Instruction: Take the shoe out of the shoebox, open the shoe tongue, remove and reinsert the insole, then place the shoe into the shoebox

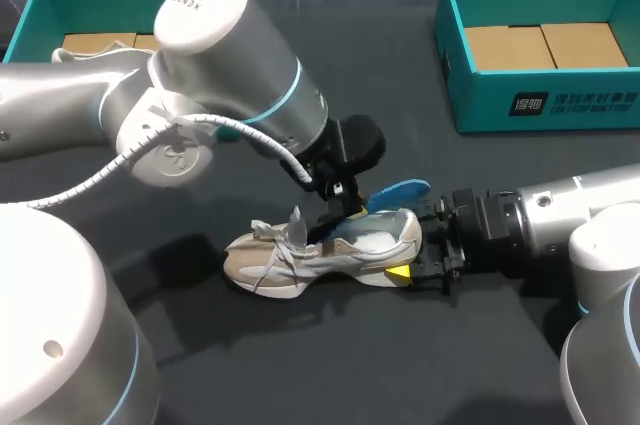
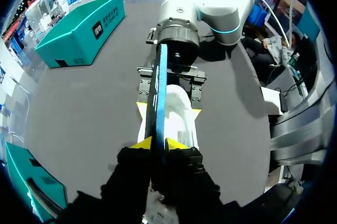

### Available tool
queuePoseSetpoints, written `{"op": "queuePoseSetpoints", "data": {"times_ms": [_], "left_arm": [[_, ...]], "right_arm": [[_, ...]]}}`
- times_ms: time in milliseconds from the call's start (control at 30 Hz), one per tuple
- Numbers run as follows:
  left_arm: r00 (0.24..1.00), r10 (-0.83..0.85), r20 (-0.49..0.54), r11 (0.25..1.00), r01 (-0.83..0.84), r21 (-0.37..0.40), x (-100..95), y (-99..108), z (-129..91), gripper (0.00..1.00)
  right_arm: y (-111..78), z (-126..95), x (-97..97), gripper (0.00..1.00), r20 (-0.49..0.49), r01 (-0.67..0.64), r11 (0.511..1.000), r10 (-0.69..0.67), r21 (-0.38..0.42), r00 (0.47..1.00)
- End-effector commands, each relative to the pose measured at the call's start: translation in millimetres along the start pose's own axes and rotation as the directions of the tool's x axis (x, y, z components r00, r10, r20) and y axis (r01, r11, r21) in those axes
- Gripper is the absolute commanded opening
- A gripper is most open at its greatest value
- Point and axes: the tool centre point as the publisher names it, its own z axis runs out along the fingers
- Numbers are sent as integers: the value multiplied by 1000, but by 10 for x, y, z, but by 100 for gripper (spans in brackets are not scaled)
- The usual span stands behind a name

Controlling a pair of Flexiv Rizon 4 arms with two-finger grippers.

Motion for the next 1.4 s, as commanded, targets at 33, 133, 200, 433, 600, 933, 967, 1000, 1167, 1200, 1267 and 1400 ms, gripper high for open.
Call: {"op": "queuePoseSetpoints", "data": {"times_ms": [33,133,200,433,600,933,967,1000,1167,1200,1267,1400], "left_arm": [[1000,22,-1,1000,-22,20,24,41,-60,43],[999,51,6,998,-51,37,68,24,-90,49],[998,69,11,996,-69,54,100,5,-104,59],[993,105,53,987,-110,114,194,-83,-85,67],[988,118,99,984,-130,125,233,-158,16,74],[986,106,129,982,-124,145,182,-264,186,58],[986,105,130,981,-124,146,171,-269,199,56],[986,104,131,981,-123,147,159,-273,211,55],[985,106,138,982,-125,144,112,-284,282,52],[985,106,138,982,-126,143,105,-285,295,51],[985,107,138,982,-126,140,87,-287,327,49],[986,104,133,983,-122,137,56,-294,370,46]], "right_arm": [[9,3,16,0,2,1,1000,-1,4,1000],[9,3,16,0,2,1,1000,-1,4,1000],[9,3,16,0,2,1,1000,-1,4,1000],[9,3,16,0,2,1,1000,-1,4,1000],[9,3,16,0,2,1,1000,-1,4,1000],[9,3,16,0,2,1,1000,-1,4,1000],[9,3,16,0,2,1,1000,-1,4,1000],[9,3,16,0,2,1,1000,-1,4,1000],[9,3,16,0,2,1,1000,-1,4,1000],[9,3,16,0,2,1,1000,-1,4,1000],[9,3,16,0,2,1,1000,-1,4,1000],[9,3,16,0,2,1,1000,-1,4,1000]]}}
